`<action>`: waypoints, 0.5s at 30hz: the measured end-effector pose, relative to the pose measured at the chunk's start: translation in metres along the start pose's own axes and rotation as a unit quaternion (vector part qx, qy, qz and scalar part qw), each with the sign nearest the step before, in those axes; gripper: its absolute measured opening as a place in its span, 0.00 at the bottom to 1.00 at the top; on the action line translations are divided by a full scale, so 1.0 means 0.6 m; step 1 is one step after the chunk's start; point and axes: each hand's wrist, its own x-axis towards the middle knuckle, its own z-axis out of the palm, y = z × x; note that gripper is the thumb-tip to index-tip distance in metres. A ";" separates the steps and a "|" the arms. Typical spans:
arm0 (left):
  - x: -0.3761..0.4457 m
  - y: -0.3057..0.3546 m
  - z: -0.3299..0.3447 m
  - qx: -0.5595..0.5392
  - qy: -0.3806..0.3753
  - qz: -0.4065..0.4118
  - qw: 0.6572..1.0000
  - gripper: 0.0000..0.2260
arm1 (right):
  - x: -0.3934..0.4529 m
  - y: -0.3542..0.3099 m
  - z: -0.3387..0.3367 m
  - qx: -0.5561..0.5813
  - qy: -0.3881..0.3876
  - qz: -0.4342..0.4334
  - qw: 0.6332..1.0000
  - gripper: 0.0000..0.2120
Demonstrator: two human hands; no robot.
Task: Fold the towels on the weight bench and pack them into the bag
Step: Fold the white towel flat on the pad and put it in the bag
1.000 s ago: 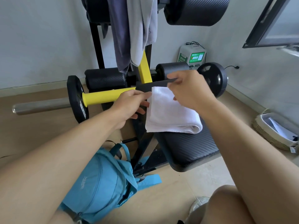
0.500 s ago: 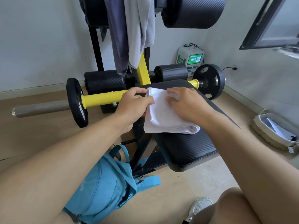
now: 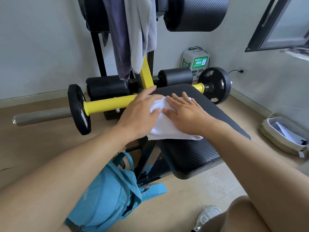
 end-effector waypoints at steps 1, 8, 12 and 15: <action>0.000 -0.001 0.004 0.040 -0.045 0.023 0.998 0.22 | -0.001 0.003 0.002 0.005 -0.006 0.000 1.000 0.30; 0.000 -0.024 0.020 0.113 -0.168 0.013 0.979 0.29 | -0.001 0.015 0.021 0.047 0.018 0.002 0.999 0.31; -0.002 -0.024 0.029 0.105 -0.153 0.022 0.982 0.29 | -0.003 0.016 0.027 0.043 0.026 -0.002 0.999 0.31; -0.004 -0.028 0.034 0.099 -0.139 0.027 0.985 0.29 | -0.001 0.017 0.026 0.044 0.028 -0.001 0.999 0.31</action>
